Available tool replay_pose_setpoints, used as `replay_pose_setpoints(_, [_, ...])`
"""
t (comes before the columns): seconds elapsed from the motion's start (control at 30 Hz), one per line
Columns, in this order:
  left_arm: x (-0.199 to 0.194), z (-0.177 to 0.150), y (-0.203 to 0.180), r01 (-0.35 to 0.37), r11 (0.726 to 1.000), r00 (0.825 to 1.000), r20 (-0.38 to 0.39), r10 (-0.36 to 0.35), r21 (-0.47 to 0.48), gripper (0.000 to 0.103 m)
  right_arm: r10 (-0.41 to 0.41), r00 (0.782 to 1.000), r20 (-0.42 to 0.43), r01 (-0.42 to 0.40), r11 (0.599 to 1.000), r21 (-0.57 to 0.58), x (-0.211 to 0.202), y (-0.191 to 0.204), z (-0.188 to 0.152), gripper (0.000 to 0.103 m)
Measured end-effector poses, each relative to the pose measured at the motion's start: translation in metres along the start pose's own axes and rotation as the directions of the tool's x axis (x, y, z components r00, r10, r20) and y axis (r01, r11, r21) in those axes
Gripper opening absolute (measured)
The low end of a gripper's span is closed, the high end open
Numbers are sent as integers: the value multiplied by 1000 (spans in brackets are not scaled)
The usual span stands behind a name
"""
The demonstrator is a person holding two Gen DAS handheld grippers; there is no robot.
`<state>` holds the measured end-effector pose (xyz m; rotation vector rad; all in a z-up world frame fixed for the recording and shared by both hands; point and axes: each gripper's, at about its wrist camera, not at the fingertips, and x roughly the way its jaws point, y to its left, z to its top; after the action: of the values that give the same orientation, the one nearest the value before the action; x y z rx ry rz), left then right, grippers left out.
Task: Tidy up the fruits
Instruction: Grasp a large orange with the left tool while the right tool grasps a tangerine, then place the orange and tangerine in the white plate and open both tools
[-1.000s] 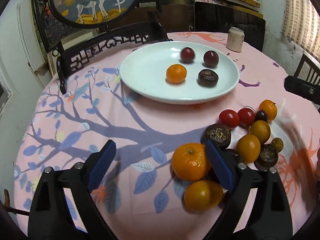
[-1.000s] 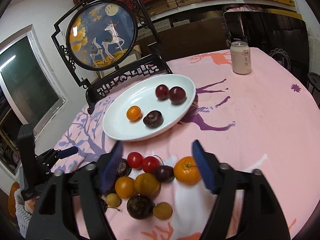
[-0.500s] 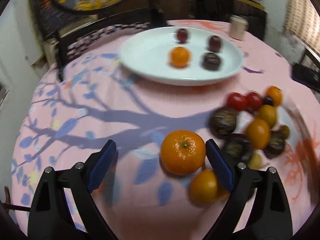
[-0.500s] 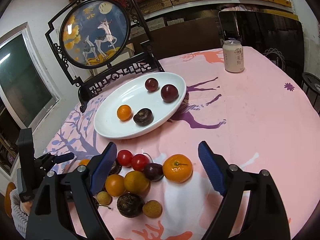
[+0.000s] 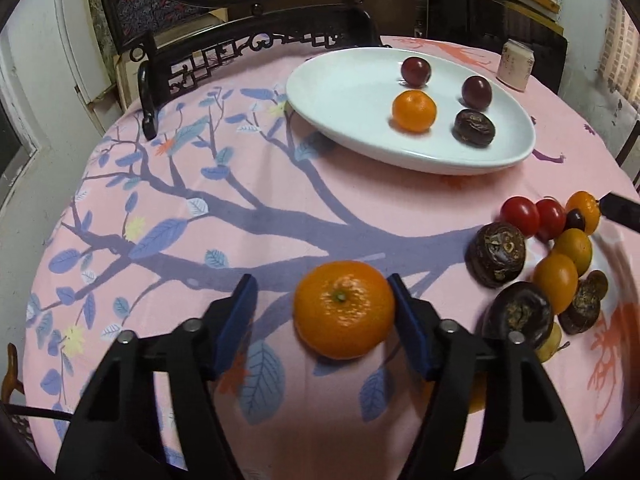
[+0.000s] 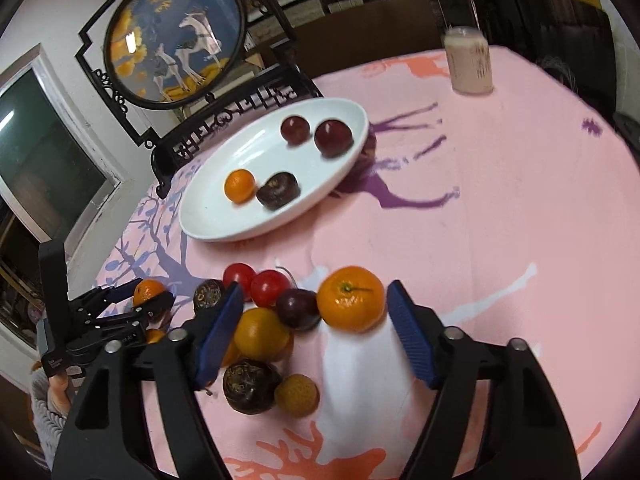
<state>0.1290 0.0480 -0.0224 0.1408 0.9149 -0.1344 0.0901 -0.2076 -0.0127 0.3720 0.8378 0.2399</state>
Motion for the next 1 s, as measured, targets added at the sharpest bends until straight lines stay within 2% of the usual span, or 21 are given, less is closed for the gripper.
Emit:
replay_pose_setpoints(0.07, [-2,-1,-2,12,1000,1000,3,-12,6,48,-8,1000,-12,8,1000,15,4,-4,-1,68])
replay_pose_setpoints(0.1, [-3,0,-2,13,1000,1000,5,-13,5,46,-10,1000,-16,10,1000,23,5,-6,-1,67])
replay_pose_setpoints(0.2, [-3,-1,-2,12,1000,1000,10,-12,-1,46,-2,999,-32,4,999,49,11,-12,-1,56])
replay_pose_setpoints(0.27, [-3,-1,-3,11,1000,1000,13,-11,-1,45,7,1000,-30,-5,998,57,12,-14,-1,54])
replay_pose_setpoints(0.33, [-4,-1,-5,16,1000,1000,12,-16,1,45,-2,1000,-23,3,999,53,11,-15,-1,46])
replay_pose_setpoints(0.43, [-10,2,-6,25,1000,999,35,-24,-7,45,-15,1000,-17,16,998,58,12,-17,0,40])
replay_pose_setpoints(0.6, [-22,17,-9,43,999,996,84,-41,-19,45,-29,1000,5,28,998,58,8,-17,1,40])
replay_pose_setpoints(0.7, [-25,29,-15,50,999,994,93,-49,-9,45,-23,998,59,18,997,79,-2,-19,7,40])
replay_pose_setpoints(0.83, [-23,60,-21,36,999,993,110,-34,-14,45,-3,990,139,-5,998,56,-11,-3,28,40])
replay_pose_setpoints(1.0, [4,94,-29,44,998,994,98,-39,-48,46,-2,989,149,1,1000,5,17,28,63,40])
